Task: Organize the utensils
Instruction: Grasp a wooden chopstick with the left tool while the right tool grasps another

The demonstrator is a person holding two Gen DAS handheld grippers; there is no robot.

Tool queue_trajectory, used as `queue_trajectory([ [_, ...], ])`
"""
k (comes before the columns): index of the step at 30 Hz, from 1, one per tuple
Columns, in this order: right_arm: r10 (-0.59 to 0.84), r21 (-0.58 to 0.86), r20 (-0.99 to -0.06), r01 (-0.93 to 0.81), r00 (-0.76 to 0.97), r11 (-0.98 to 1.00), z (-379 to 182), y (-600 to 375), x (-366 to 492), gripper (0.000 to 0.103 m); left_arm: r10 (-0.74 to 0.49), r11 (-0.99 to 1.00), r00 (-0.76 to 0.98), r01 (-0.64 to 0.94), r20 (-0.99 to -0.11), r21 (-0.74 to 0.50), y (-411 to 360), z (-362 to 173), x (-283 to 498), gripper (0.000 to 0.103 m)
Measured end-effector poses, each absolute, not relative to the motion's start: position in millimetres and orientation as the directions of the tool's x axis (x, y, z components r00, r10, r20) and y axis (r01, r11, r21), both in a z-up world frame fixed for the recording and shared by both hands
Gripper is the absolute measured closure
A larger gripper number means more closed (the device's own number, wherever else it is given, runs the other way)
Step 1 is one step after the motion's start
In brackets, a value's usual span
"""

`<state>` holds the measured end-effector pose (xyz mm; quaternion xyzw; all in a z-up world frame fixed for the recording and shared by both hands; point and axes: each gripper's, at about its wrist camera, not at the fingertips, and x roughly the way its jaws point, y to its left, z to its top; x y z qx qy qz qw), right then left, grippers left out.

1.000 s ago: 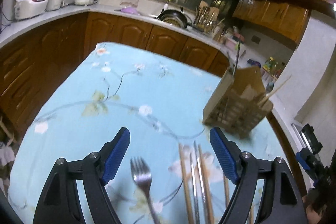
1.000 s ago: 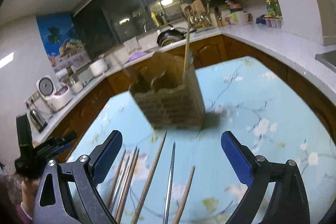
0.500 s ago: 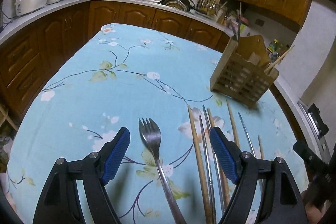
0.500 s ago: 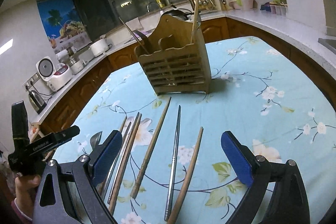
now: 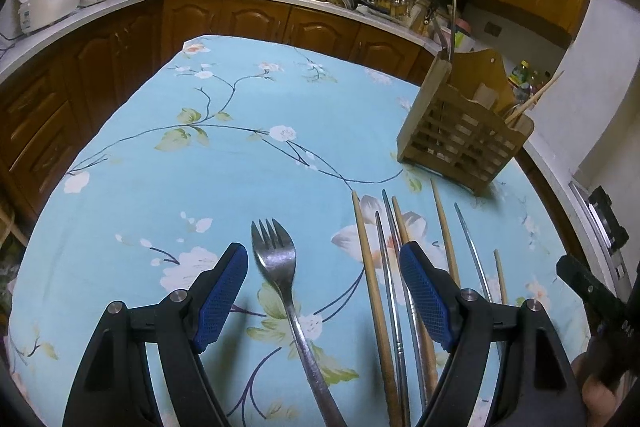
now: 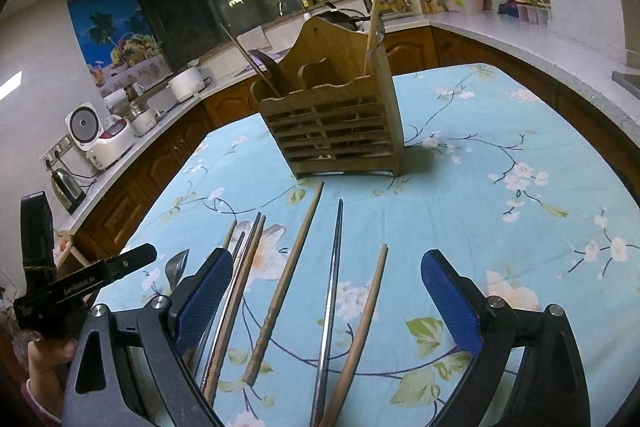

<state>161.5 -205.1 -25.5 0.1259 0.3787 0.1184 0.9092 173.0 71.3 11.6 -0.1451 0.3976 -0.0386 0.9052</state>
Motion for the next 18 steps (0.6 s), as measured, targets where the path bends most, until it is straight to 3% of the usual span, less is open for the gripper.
queue_trajectory([
  [8,0.305,0.302,-0.678,-0.125,0.669,0.945,-32,-200,181,0.008,-0.175,0.964,0.659,-0.034,-0.731,-0.262,60,9,195,0.027],
  [14,0.303,0.289,-0.707,-0.13,0.639,0.948,-40,-189,200,0.03,-0.174,0.968,0.651,-0.026,-0.738,-0.251,54,6,214,0.032],
  [18,0.324,0.293,-0.731,-0.153,0.601,0.944,-46,-178,219,0.047,-0.181,0.971,0.63,-0.006,-0.755,-0.239,48,2,230,0.043],
])
